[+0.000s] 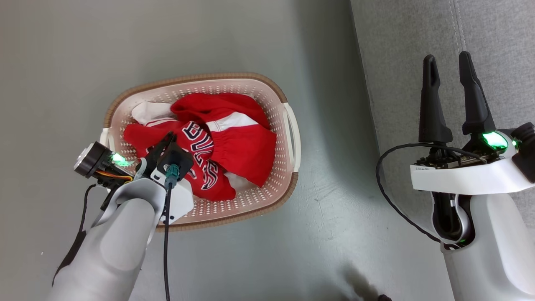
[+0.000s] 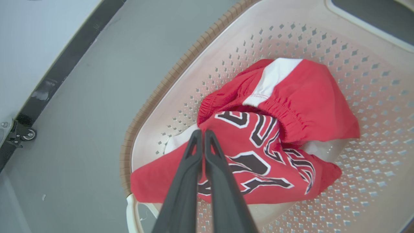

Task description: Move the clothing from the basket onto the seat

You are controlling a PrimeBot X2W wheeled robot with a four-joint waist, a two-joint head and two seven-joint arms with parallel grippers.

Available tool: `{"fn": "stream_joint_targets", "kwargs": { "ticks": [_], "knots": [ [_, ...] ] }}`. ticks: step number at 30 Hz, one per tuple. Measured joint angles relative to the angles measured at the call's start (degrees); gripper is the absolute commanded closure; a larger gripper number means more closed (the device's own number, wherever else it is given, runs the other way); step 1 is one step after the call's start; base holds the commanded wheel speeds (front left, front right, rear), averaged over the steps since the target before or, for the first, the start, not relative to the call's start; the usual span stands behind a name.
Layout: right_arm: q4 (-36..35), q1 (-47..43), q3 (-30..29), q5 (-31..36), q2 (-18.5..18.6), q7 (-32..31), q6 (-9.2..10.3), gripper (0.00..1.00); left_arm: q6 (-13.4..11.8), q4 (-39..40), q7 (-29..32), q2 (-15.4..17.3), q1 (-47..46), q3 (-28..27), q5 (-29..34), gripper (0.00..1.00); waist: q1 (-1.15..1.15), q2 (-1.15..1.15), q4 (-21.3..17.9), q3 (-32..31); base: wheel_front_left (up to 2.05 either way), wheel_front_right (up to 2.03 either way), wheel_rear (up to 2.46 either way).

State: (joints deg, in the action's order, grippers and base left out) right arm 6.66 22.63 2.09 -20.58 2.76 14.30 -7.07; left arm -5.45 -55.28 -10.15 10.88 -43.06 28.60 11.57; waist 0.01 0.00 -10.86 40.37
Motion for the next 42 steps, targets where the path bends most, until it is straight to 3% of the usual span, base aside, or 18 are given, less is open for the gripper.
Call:
{"fn": "stream_joint_targets", "kwargs": {
  "ticks": [19,35,42],
  "knots": [
    [2.34,-0.04,-0.45,5.41,0.03,0.01,0.0,0.0,-5.68,14.38,-4.07,-2.35,5.03,-5.08,-6.3,1.0,0.0,0.0,3.31,-7.11,0.0,0.0,0.0],
    [3.75,-0.36,0.27,8.11,0.2,0.08,0.0,0.0,-6.98,28.84,-4.26,-2.47,8.61,-6.42,-9.23,1.0,0.0,0.0,6.26,-15.01,0.0,0.0,0.0],
    [5.03,-2.05,3.15,8.44,1.13,0.08,0.0,0.0,-6.98,32.65,-4.26,-1.76,11.45,-6.67,-9.93,1.0,0.0,0.0,7.45,-19.35,0.0,0.0,0.0]
  ]
}}
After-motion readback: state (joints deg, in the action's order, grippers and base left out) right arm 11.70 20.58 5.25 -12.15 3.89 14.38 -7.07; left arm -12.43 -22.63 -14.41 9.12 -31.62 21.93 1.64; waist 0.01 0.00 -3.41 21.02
